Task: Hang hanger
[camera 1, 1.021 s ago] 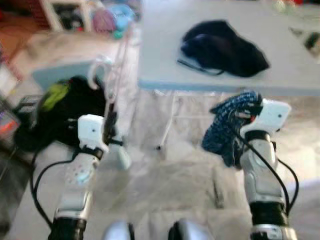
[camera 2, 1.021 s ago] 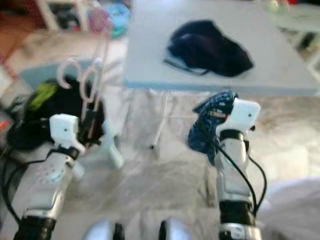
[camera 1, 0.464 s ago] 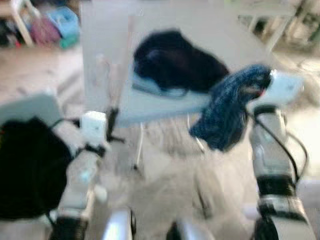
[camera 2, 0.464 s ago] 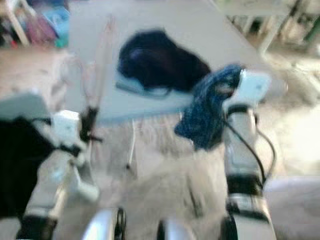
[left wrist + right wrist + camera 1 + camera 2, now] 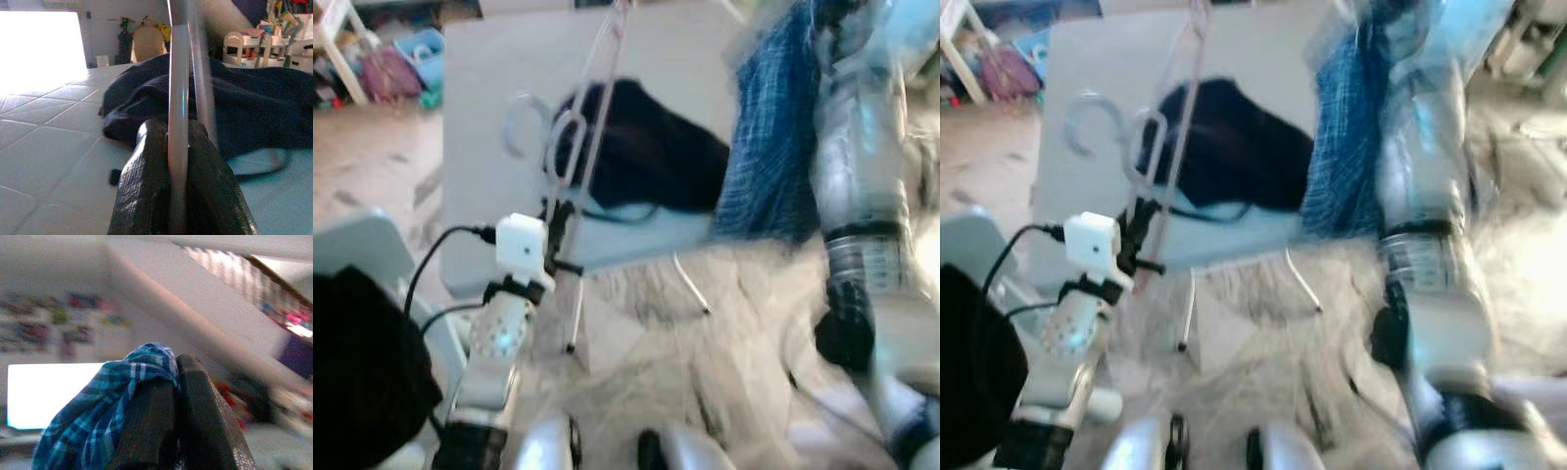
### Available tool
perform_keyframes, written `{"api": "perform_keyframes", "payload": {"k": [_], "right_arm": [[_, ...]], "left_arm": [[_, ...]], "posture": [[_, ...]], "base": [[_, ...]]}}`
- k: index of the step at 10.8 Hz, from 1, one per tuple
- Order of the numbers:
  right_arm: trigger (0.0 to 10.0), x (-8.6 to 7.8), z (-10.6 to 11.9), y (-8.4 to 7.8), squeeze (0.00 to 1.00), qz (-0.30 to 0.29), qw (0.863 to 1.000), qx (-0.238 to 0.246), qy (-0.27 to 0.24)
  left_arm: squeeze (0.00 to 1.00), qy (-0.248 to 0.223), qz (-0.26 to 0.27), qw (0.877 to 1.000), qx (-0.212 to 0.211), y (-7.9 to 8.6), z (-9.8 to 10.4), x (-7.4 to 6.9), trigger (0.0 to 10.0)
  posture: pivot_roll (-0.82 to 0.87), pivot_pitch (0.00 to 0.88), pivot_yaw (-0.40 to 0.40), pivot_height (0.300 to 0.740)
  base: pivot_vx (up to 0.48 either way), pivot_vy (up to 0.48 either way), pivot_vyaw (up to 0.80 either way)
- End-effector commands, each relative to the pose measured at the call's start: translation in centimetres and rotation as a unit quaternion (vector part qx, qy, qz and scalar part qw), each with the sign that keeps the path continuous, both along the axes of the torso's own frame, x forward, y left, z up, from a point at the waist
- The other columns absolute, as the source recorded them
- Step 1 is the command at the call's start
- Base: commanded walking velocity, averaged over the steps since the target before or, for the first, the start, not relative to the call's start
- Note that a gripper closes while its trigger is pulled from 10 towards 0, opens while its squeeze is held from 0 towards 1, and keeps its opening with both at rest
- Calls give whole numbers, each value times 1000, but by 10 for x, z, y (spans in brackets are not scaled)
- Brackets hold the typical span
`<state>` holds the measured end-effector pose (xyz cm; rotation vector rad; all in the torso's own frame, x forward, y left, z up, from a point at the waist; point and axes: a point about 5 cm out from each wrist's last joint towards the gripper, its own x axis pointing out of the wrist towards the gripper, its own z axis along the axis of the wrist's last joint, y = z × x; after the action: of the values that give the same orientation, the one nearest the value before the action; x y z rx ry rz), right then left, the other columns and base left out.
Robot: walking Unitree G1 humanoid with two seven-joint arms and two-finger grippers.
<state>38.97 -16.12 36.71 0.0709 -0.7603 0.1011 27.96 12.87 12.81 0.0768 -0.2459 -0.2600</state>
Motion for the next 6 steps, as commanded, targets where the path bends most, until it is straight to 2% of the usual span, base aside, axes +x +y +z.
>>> {"api": "perform_keyframes", "payload": {"k": [1,2,3,4,5,6], "right_arm": [[0,2,13,9,0,26,1000,13,-11],[0,1,33,23,0,51,998,26,-34],[0,1,41,39,0,82,995,43,-45],[4235,9,15,51,0,80,997,21,2],[10000,23,-30,56,0,47,993,-21,103],[10000,32,-122,47,1000,11,950,-51,306]], "left_arm": [[0,24,39,999,10,10,-8,3,10000],[0,24,51,998,10,11,-8,3,10000],[0,23,67,997,12,11,-10,1,10000],[0,24,70,997,12,11,-10,0,10000],[0,24,72,997,12,11,-10,-2,10000],[0,23,75,997,12,12,-10,-2,10000]], "posture": [[25,166,-68,740],[36,163,-79,740],[52,163,-90,740],[57,163,-92,740],[56,167,-89,740],[48,170,-84,740]], "base": [[0,0,0],[0,0,0],[0,0,0],[0,0,0],[0,0,0],[0,0,0]]}}
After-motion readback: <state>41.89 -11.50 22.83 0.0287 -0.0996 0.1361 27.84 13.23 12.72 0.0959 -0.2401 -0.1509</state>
